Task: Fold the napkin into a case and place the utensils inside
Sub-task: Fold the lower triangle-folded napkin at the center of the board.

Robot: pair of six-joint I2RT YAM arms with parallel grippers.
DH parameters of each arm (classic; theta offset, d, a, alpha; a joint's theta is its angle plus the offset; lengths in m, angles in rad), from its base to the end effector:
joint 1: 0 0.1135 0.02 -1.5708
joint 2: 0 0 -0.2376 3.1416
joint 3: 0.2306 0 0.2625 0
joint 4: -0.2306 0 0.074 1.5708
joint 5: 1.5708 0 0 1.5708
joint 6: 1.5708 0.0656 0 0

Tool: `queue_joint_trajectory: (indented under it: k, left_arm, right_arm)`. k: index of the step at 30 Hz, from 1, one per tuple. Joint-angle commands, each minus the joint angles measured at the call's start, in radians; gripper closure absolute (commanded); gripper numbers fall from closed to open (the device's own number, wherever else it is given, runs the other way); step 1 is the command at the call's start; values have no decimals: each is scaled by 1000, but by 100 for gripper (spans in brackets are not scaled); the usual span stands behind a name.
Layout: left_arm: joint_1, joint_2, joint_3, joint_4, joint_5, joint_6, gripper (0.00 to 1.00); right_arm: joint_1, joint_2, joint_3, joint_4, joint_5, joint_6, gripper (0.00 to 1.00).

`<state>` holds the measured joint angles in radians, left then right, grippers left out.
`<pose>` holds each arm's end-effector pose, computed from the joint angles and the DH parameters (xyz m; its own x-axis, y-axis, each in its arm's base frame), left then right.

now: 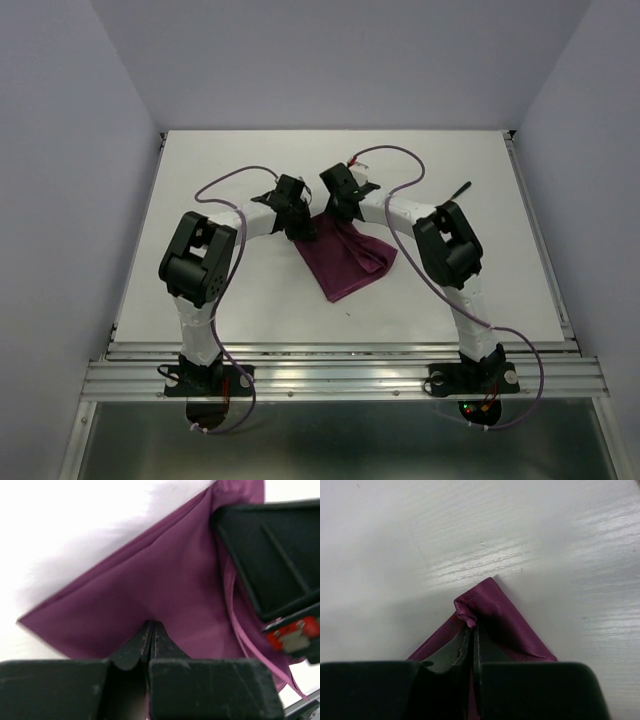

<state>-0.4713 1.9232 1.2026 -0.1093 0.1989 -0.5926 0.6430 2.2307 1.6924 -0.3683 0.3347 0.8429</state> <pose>0.3745 -0.2054 0.1109 -0.8603 -0.1761 -0.4784 0.1006 0.8614 -0.4979 0.4128 0.2823 0.1147 -0.7211 0.3409 -0.6032 0.2015 0.9362 0.2881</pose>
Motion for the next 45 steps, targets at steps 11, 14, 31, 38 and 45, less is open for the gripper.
queue_joint_trajectory:
  k: [11,14,31,38,45]
  left_arm:
    - [45,-151,-52,-58,-46,-18,100]
    - [46,-159,-61,-56,-46,-19,100]
    - [57,-127,-25,-55,-26,-13,100]
    - [60,-104,18,-38,3,-42,92]
    - [57,-76,6,68,69,-88,70]
  right_arm:
    - [17,133,36,-32,105,15,93]
    - [17,155,44,-37,99,15,88]
    - [17,-23,-8,51,-6,-70,37]
    - [17,-22,-23,84,-65,-53,36]
    - [17,-26,-25,100,-140,-24,30]
